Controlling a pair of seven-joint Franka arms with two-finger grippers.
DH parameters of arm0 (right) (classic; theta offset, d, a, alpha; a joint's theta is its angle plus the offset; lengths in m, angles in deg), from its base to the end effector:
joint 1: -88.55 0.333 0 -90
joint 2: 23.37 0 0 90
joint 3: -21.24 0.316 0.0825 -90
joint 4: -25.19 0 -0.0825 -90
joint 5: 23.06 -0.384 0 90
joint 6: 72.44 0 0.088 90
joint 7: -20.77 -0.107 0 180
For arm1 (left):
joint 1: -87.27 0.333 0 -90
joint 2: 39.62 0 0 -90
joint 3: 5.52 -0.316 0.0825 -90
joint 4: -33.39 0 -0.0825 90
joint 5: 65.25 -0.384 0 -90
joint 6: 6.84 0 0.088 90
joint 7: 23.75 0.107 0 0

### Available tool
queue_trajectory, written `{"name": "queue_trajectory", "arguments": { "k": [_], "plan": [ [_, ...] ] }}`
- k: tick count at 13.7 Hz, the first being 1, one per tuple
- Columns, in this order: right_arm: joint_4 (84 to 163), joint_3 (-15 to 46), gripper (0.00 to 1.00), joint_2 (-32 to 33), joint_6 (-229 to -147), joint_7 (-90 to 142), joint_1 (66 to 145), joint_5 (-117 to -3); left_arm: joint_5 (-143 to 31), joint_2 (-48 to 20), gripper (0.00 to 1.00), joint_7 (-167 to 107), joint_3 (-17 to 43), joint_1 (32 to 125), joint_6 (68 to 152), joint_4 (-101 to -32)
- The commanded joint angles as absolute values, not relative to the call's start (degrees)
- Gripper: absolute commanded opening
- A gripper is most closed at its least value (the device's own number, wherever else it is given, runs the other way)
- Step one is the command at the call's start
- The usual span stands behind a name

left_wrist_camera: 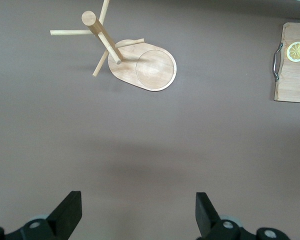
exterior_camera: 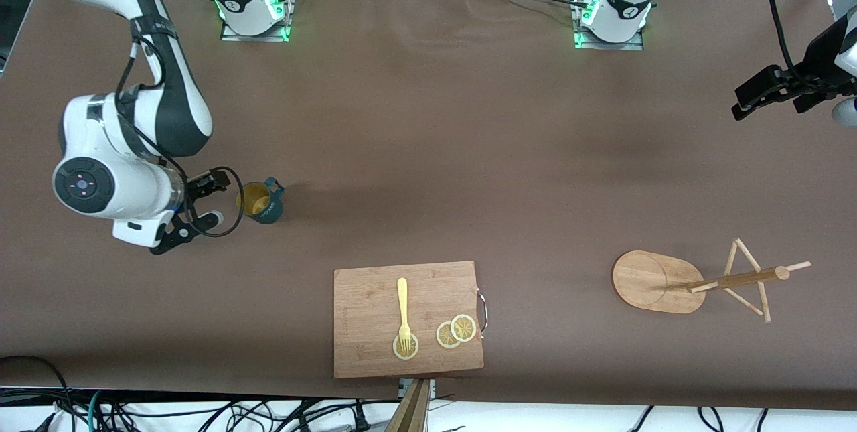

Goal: Pass cup and hang on rack
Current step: 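Lower the right gripper and grasp the teal mug rim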

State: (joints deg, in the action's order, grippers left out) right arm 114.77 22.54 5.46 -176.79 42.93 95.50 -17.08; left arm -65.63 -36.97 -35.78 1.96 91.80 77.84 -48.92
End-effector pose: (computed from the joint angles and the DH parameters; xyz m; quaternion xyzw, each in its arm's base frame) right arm 0.6559 0.0846 0.3351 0.9519 0.2777 -0.1264 0.0279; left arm 0.5590 -0.0260 0.6535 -0.9968 -0.0795 0.0022 0.0006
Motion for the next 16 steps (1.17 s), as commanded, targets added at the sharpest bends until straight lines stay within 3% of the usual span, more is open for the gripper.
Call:
{"name": "queue_trajectory", "arguments": {
  "k": [1,13,14,15,16],
  "plan": [
    [118.78,22.56,1.00,5.72,-181.85,45.91,96.19,-16.91,-66.57,-36.46,1.00,-35.44,2.13,92.02,77.36,-47.47],
    [124.15,22.56,1.00,9.24,-196.27,48.37,96.90,-16.91,-66.57,-36.46,1.00,-35.35,2.13,92.02,77.27,-47.47],
    [124.15,22.65,0.95,9.41,-196.71,48.37,96.90,-16.91,-66.57,-36.46,1.00,-35.35,2.13,92.02,77.27,-47.47],
    [124.07,22.65,0.76,9.50,-196.72,48.37,97.07,-16.91,-66.57,-36.46,1.00,-35.35,2.13,92.02,77.27,-47.47],
    [124.07,23.17,0.38,9.41,-196.46,48.28,97.07,-17.08,-66.57,-36.46,1.00,-35.35,2.13,92.02,77.27,-47.47]
  ]
}}
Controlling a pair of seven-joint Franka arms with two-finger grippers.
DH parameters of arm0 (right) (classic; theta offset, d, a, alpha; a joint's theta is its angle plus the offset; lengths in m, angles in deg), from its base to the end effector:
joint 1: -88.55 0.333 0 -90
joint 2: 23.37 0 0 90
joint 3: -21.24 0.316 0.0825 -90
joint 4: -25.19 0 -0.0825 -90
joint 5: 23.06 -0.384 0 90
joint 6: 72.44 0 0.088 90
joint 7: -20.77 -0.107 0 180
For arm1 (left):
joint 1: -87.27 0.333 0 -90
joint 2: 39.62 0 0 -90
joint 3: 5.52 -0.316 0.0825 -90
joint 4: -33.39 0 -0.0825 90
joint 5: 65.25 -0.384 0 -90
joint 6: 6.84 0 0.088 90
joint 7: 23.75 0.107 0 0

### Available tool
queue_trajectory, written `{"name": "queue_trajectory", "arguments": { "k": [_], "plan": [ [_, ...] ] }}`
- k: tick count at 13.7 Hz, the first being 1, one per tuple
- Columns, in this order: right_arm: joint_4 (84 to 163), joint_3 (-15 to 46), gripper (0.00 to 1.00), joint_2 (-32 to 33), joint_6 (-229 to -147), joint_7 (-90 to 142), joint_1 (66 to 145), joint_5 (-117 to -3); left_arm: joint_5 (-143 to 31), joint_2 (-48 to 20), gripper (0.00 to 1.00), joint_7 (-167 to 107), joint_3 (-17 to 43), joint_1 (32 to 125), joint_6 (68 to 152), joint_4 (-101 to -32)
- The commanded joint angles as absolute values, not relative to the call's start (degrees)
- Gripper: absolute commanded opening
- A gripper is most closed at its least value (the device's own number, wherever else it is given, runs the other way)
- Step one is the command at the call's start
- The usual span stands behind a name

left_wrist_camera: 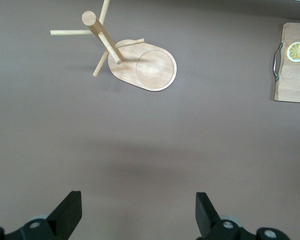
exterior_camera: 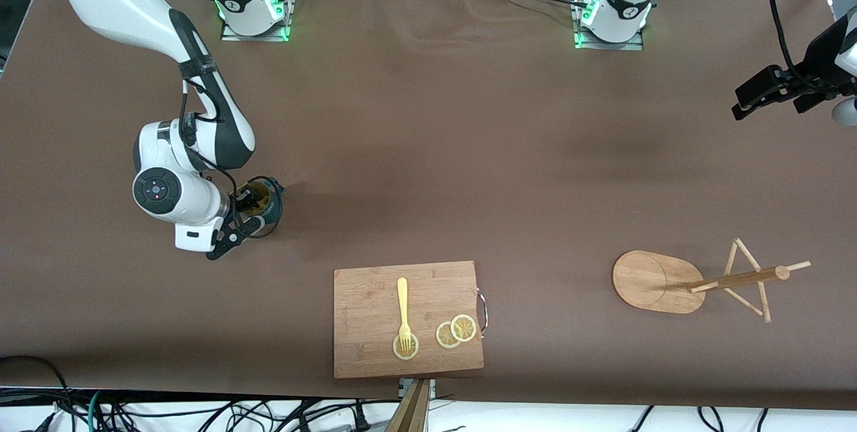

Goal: Pass cup and hang on rack
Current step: 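Lower the right gripper and grasp the teal mug rim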

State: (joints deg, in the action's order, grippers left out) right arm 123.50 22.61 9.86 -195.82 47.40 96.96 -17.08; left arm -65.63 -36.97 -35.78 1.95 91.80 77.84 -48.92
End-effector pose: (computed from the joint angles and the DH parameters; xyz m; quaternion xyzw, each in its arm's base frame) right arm 0.6478 0.1060 0.2410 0.9371 0.3400 -0.0752 0.0240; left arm 0.5590 -0.0259 0.6535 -0.9968 -0.0796 0.0022 0.0006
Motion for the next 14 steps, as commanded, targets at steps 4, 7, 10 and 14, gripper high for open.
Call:
{"name": "queue_trajectory", "arguments": {
  "k": [4,7,10,14],
  "plan": [
    [123.98,23.53,0.00,8.97,-195.23,47.14,97.07,-17.44,-66.65,-36.46,1.00,-35.35,2.04,92.02,77.36,-47.47],
    [123.37,23.53,0.00,8.80,-194.87,46.53,97.07,-19.96,-66.57,-36.46,1.00,-35.35,1.96,92.02,77.36,-47.47],
    [121.09,23.70,0.00,8.44,-193.92,44.86,97.25,-22.88,-66.57,-36.46,1.00,-35.35,2.04,92.02,77.27,-47.47],
    [116.43,26.34,0.00,8.36,-188.47,24.08,102.68,-22.80,-66.65,-36.46,1.00,-35.35,1.96,92.02,77.27,-47.47]
  ]
}}
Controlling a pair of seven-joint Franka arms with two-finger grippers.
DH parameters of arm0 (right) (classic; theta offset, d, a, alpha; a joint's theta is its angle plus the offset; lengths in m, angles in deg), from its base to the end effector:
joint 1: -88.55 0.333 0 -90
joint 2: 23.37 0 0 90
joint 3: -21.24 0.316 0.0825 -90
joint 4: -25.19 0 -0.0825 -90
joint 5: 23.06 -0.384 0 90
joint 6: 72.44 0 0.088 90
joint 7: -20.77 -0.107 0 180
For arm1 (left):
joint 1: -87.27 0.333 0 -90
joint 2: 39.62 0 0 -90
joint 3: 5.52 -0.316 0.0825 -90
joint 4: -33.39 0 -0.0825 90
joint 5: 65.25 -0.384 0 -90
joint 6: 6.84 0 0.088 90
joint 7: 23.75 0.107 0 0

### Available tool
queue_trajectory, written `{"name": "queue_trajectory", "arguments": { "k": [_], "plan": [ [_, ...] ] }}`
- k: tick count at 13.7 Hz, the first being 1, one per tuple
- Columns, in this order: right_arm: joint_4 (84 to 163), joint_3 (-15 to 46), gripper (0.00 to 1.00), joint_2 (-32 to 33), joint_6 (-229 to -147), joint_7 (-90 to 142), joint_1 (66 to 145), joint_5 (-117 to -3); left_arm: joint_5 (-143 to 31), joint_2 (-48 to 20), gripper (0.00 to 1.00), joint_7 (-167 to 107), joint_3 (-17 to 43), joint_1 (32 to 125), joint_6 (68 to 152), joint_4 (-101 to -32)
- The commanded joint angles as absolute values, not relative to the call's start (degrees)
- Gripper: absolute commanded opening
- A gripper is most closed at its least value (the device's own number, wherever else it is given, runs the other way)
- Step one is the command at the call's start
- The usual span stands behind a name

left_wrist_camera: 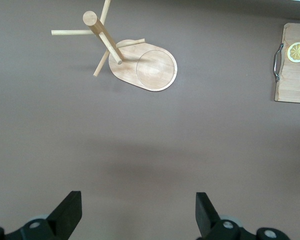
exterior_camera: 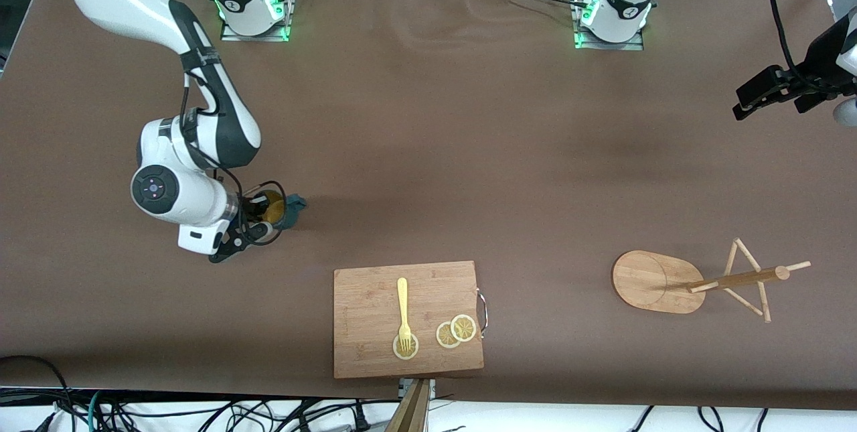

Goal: Pass cup and hang on rack
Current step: 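Lower the right gripper and grasp the teal mug rim, then lift the teal mug and carry it toward the table middle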

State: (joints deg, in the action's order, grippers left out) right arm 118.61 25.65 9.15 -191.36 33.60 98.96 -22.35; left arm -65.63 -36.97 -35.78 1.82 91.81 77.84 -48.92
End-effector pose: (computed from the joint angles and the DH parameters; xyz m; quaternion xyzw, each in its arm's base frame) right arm 0.6524 0.1658 0.2805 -0.9695 -0.2371 0.0606 0.0147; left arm 0.5591 -0.0246 0.6535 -0.9967 -0.0808 0.0022 0.0006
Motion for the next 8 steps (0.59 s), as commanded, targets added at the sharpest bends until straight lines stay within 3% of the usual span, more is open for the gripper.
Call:
{"name": "queue_trajectory", "arguments": {
  "k": [1,8],
  "plan": [
    [115.03,26.34,0.00,8.36,-187.76,18.19,105.40,-22.80,-66.65,-36.46,1.00,-35.35,1.96,92.02,77.27,-47.47],
    [106.50,26.34,0.00,11.69,-187.58,-15.05,122.19,-22.80,-66.66,-36.72,1.00,-35.35,2.22,92.02,77.10,-47.47]
  ]
}}
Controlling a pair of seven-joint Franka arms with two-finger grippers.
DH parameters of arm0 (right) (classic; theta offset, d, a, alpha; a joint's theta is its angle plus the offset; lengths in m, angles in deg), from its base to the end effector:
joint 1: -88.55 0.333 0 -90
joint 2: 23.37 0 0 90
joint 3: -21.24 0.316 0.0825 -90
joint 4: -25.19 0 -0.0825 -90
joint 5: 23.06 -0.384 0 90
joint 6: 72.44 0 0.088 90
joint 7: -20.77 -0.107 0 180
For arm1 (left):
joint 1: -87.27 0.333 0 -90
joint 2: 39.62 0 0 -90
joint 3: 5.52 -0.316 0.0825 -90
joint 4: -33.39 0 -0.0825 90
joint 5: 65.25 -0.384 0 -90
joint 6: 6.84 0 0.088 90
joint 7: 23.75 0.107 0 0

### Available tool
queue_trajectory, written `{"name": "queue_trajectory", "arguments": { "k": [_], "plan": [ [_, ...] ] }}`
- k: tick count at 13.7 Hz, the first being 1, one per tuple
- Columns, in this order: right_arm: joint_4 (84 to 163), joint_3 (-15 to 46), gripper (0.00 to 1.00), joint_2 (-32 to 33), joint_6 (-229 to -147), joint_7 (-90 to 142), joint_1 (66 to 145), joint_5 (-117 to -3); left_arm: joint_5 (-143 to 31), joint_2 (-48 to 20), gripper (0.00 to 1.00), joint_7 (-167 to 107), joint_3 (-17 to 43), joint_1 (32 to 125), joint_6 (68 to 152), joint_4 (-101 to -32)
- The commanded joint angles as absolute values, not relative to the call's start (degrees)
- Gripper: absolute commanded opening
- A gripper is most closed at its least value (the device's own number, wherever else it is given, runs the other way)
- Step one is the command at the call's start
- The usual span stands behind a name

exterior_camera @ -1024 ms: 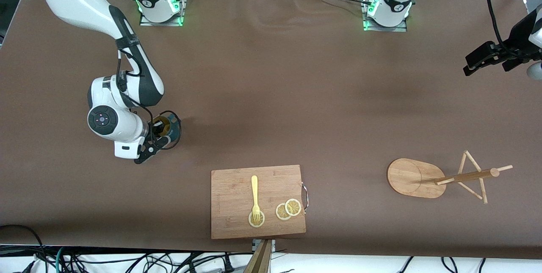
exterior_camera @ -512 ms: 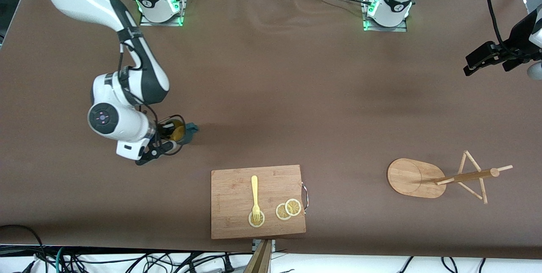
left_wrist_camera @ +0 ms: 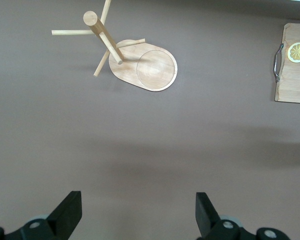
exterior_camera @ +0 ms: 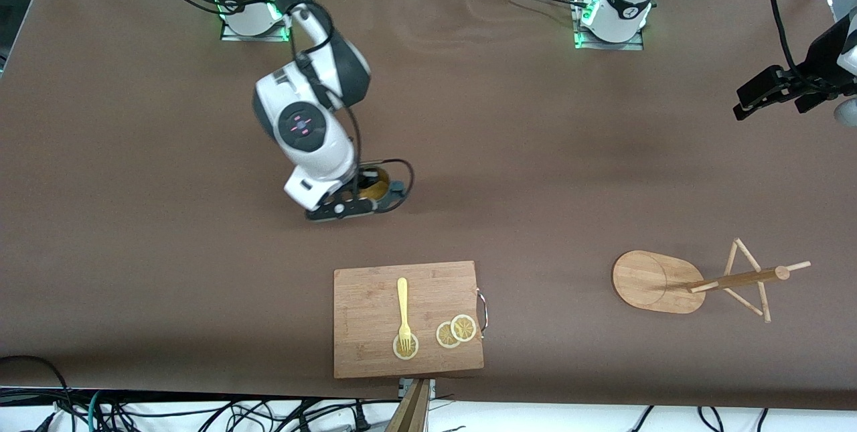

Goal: Pass cup and hang on rack
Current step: 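Lift the teal mug and carry it toward the table middle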

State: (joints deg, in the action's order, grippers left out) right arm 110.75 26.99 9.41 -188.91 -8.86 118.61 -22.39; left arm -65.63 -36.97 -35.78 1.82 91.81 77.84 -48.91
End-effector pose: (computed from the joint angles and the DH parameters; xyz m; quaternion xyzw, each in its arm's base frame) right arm 0.5763 0.4010 0.3361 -0.9984 -0.0490 0.0245 0.0105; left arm 0.5591 -0.0246 0.6536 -0.9967 -0.0808 0.0021 0.0006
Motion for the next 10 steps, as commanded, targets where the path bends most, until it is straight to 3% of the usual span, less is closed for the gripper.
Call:
{"name": "queue_trajectory", "arguments": {
  "k": [1,5,10],
  "plan": [
    [104.57,26.34,0.00,13.26,-187.58,-18.57,124.39,-22.80,-67.09,-36.55,1.00,-35.27,2.13,91.93,77.10,-47.47],
    [96.48,26.34,0.00,20.03,-188.89,-27.65,132.65,-22.71,-73.58,-36.55,1.00,-35.27,3.27,91.15,76.83,-47.47],
    [96.03,26.25,0.00,22.50,-192.85,-31.26,137.32,-22.71,-75.62,-36.63,1.00,-37.11,5.65,91.14,75.43,-47.47]
  ]
}}
